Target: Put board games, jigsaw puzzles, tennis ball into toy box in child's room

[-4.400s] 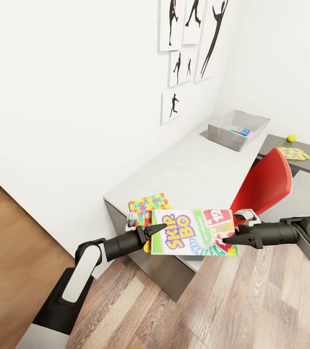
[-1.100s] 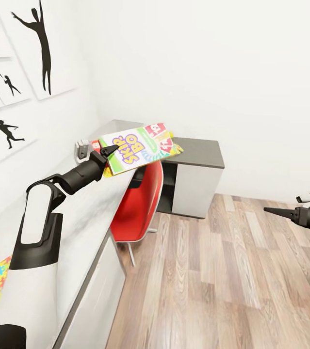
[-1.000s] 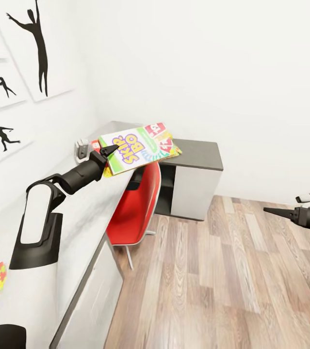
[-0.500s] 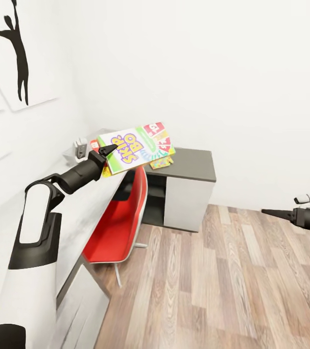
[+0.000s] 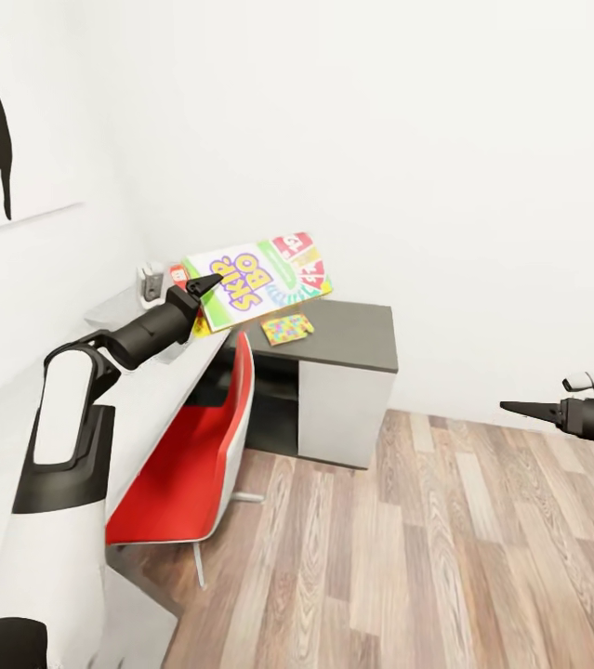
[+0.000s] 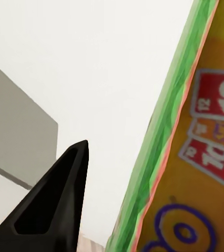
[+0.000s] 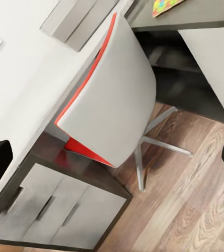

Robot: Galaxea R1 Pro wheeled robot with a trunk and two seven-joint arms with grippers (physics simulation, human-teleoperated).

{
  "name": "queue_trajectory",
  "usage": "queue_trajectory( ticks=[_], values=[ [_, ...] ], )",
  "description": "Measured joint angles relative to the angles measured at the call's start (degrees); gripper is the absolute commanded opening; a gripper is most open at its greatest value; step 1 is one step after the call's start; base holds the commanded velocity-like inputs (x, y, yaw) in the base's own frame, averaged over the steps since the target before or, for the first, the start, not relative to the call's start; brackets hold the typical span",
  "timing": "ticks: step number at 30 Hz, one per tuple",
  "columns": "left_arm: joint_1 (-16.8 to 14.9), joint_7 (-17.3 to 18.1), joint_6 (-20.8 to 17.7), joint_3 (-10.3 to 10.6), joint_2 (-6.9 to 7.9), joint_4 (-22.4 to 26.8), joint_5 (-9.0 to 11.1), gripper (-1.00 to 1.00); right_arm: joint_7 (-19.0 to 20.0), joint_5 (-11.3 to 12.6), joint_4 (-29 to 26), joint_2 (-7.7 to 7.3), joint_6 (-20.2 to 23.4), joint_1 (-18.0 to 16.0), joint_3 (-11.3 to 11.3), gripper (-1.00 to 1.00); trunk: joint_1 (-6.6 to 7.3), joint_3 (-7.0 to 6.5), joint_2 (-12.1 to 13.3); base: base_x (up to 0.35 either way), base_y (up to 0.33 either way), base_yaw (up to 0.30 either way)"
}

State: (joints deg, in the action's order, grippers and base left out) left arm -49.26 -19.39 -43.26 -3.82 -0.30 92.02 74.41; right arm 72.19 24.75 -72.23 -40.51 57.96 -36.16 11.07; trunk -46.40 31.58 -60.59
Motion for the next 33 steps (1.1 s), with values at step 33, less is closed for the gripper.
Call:
queue_trajectory(
  ticks=[33],
  values=[
    [-3.05, -0.08, -0.64, -6.09, 6.78, -0.36, 3.41, -1.0, -0.06, -0.19, -1.17, 1.01, 0.12, 0.08, -0.07, 1.0, 0.0, -3.07, 0.0, 0.264, -0.217, 0.0]
  ],
)
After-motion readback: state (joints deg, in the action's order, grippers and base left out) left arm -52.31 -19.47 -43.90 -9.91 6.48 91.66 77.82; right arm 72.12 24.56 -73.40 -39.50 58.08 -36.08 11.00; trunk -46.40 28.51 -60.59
